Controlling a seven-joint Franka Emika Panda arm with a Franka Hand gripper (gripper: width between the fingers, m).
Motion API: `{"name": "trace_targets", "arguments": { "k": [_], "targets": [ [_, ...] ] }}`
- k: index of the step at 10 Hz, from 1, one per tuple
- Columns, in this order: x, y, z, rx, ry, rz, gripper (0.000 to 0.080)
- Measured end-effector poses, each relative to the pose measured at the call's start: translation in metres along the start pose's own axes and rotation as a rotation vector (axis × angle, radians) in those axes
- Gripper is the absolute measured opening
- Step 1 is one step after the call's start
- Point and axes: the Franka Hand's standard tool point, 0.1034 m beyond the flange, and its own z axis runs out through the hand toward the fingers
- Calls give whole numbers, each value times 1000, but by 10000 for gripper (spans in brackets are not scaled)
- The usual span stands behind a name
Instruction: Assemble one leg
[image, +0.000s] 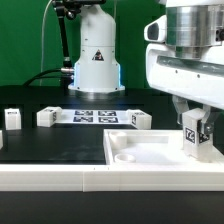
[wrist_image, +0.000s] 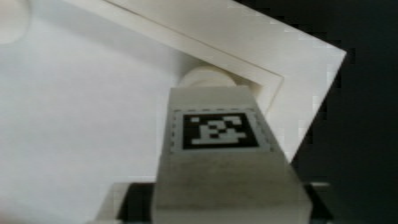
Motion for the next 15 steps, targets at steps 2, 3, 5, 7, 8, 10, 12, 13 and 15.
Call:
{"name": "trace_targets", "arguments": {
  "k": [2,3,5,7,8,10,12,13,15],
  "targets": [
    [0,1,0,-6,-6,109,292],
    [0,1,0,-6,-6,126,292],
    [1,0,0,-1,-6,68,403],
    [2,-4,0,34,3,-51,627],
    [2,-4,1,36,5,-163,627],
    [0,-6,2,56,20,-372,648],
    [-5,-7,3,61,25,-528,649],
    [-5,-8,2,64,32,-644,649],
    [-2,-10,-1,70,44,-822,649]
  ]
}}
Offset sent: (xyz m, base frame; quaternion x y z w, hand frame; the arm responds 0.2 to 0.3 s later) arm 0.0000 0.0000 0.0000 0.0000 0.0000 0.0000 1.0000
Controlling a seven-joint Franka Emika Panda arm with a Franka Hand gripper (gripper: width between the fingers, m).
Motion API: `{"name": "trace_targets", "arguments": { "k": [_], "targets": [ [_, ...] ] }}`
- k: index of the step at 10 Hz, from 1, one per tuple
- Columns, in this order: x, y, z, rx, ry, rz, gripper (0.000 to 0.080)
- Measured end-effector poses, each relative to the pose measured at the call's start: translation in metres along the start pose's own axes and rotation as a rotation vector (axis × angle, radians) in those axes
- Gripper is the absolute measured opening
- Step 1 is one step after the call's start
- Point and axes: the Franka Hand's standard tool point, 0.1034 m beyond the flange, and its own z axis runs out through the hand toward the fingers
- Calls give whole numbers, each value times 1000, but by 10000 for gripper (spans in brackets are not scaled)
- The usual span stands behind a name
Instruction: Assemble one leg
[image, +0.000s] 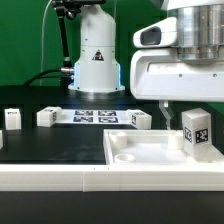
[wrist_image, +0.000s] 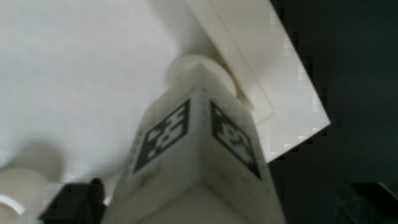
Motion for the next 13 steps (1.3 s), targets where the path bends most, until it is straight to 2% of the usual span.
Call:
{"name": "trace_targets", "arguments": {
  "k": [3,8,9,10,11,12,13],
  "targets": [
    [-1,-1,0,-3,2,-250,649],
    [1,-1,-3,-9,6,-474,649],
    [1,0,-2,-10,4,-471,563],
    [1,0,-1,-10,4,-471,427],
    [1,0,-1,-10,3,-471,427],
    [1,0,-1,-10,3,-471,289],
    [0,0,0,-11,3,-471,289]
  ]
}}
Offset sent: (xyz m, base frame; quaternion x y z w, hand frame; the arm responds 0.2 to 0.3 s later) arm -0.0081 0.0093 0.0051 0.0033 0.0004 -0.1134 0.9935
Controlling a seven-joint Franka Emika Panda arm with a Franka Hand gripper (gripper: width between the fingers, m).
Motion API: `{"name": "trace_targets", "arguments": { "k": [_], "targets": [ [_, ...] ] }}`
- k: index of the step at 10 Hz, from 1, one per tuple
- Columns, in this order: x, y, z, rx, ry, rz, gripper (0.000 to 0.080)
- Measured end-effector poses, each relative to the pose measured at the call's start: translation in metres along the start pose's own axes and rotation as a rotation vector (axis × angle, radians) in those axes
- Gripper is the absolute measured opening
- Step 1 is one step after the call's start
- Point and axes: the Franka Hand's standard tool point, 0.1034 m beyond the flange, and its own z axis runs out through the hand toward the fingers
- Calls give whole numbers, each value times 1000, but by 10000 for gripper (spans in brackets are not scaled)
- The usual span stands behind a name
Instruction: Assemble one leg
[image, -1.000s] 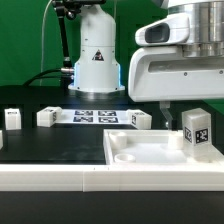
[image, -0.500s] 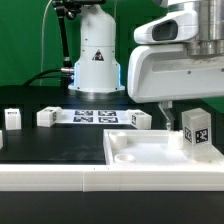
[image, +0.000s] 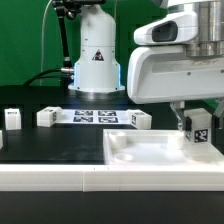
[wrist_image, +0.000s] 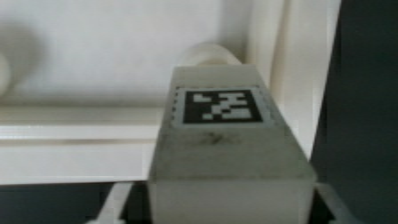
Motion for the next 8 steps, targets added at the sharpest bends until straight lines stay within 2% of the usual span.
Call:
{"name": "trace_targets", "arguments": {
  "k": [4,8],
  "targets": [
    [0,0,0,0,0,40,289],
    [2,1,2,-5,17,388,291]
  ]
}}
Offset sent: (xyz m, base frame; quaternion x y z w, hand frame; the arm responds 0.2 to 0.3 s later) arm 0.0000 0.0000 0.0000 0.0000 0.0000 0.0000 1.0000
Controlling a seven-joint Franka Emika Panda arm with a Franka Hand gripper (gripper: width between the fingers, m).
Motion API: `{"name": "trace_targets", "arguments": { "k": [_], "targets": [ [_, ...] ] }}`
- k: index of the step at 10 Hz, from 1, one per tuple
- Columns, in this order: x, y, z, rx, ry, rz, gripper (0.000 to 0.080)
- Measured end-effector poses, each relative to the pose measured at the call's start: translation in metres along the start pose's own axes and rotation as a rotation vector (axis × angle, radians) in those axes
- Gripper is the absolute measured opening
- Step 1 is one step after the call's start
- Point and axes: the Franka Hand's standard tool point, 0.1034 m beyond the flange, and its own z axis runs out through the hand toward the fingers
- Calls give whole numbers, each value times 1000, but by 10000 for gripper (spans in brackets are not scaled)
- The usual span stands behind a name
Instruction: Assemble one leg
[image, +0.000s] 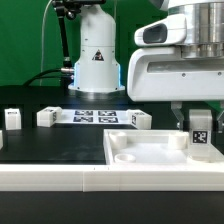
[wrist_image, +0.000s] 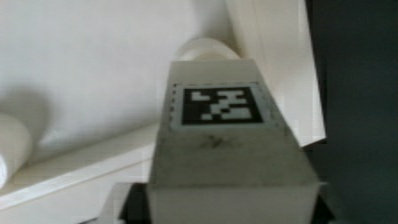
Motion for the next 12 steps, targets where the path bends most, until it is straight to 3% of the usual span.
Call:
{"name": "trace_targets", "arguments": {
  "k": [12],
  "targets": [
    [-8,14,0,-84,-22,1056,291]
  ]
}}
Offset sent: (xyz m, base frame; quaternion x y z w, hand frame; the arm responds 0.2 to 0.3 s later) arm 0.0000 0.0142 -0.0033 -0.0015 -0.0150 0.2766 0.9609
